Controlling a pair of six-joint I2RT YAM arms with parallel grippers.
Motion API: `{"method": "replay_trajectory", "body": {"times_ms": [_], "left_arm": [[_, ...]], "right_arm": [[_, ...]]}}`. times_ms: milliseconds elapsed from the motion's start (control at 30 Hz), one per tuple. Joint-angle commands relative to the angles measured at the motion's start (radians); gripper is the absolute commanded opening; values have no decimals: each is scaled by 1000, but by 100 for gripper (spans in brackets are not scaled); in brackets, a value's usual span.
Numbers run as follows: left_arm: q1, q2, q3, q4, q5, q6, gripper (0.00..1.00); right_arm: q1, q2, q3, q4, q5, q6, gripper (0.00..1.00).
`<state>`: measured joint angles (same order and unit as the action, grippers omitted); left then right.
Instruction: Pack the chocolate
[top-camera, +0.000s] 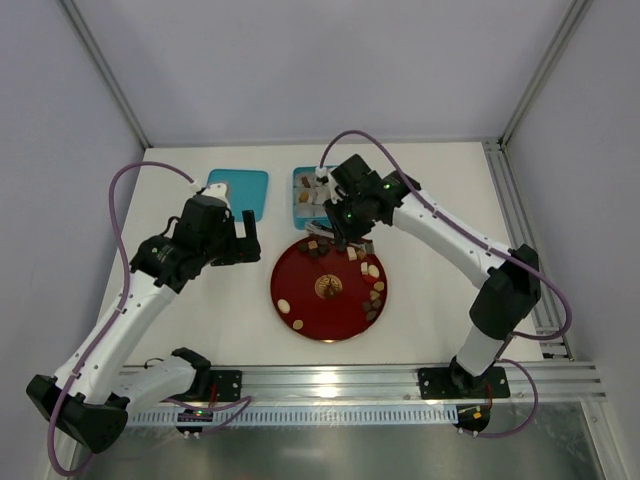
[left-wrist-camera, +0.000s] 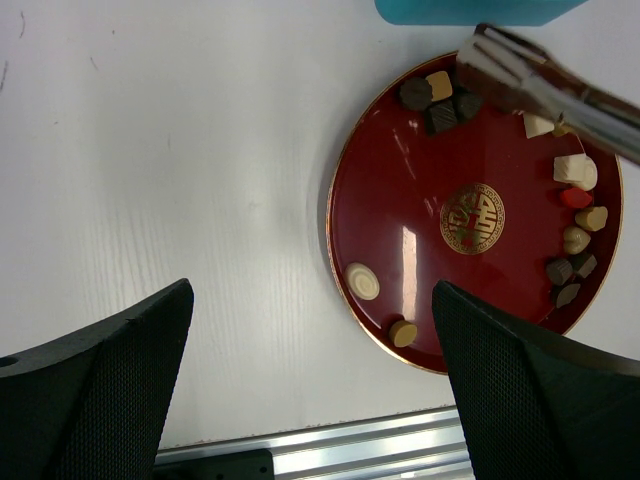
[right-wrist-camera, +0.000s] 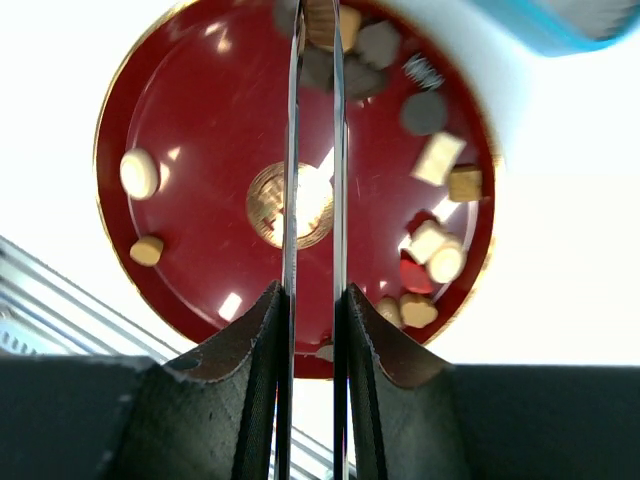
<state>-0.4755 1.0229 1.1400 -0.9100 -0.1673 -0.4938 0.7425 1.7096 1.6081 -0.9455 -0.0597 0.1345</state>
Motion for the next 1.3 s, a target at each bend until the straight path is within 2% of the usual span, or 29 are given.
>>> {"method": "replay_trajectory", "body": {"times_ms": [0,233,633,1267], "left_arm": [[5,-12,26,14,0,-6,100],[5,-1,32,16,5,-5,100],[5,0,38,10,0,-2,100],[5,-3,29,10,-3,0,100]], "right_arm": [[-84,-51,102,-6,-20,-6,31],[-218,25,203,8,-11,-4,30],[-261,222,371,-6,119,2,30],[-264,298,322,50,132,14,31]]}}
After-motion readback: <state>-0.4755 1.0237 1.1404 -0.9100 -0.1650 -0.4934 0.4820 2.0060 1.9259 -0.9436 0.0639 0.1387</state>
